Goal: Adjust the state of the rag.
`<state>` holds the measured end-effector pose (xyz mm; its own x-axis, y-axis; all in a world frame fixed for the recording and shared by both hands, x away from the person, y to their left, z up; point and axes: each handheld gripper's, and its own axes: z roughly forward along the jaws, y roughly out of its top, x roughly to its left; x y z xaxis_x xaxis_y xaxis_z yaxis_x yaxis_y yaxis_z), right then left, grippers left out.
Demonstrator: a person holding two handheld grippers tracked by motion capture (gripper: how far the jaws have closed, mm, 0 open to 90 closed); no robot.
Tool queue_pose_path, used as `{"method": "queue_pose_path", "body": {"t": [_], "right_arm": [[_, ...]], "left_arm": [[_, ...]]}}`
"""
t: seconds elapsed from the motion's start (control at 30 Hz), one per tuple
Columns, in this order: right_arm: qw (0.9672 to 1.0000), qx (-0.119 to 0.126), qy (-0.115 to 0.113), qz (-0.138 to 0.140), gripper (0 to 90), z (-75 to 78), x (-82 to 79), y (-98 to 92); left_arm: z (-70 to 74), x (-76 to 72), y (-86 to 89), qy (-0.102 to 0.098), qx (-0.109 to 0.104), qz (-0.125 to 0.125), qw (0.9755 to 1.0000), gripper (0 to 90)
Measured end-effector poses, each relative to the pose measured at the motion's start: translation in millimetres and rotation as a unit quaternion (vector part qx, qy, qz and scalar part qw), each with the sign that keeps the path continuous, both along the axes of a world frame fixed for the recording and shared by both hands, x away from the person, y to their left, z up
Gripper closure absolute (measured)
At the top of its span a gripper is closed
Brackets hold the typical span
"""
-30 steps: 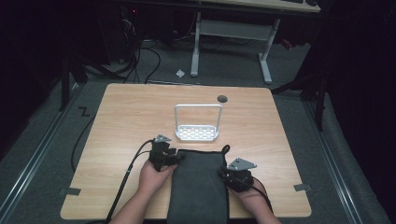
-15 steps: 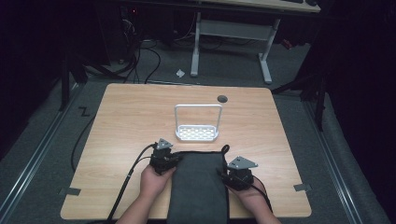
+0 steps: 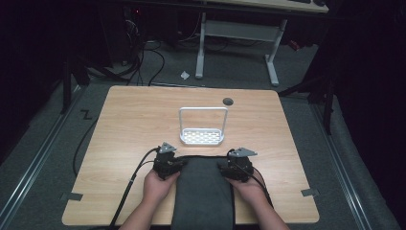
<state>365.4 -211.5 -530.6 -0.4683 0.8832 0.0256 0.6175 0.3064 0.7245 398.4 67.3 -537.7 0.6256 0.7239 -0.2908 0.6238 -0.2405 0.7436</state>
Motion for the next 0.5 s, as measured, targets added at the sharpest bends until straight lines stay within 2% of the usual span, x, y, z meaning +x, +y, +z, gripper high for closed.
{"method": "queue_pose_path", "body": {"t": [0.27, 0.37, 0.5], "right_arm": [[0.9998, 0.014, -0.005, 0.013, 72.3, -0.8, -13.6, 4.7], [0.9997, 0.019, -0.001, 0.018, 76.9, -0.6, -13.7, 5.0], [0.9996, 0.015, -0.002, 0.025, 78.6, 0.1, -13.8, 5.9]], "left_arm": [[0.0, -1.6, 0.1, 0.001, -0.001, -0.005, 1.0000, 77.3], [-0.2, -1.2, 0.7, 0.002, -0.003, -0.006, 1.0000, 77.3], [0.4, -2.8, 0.5, -0.003, -0.001, -0.006, 1.0000, 78.1]]}}
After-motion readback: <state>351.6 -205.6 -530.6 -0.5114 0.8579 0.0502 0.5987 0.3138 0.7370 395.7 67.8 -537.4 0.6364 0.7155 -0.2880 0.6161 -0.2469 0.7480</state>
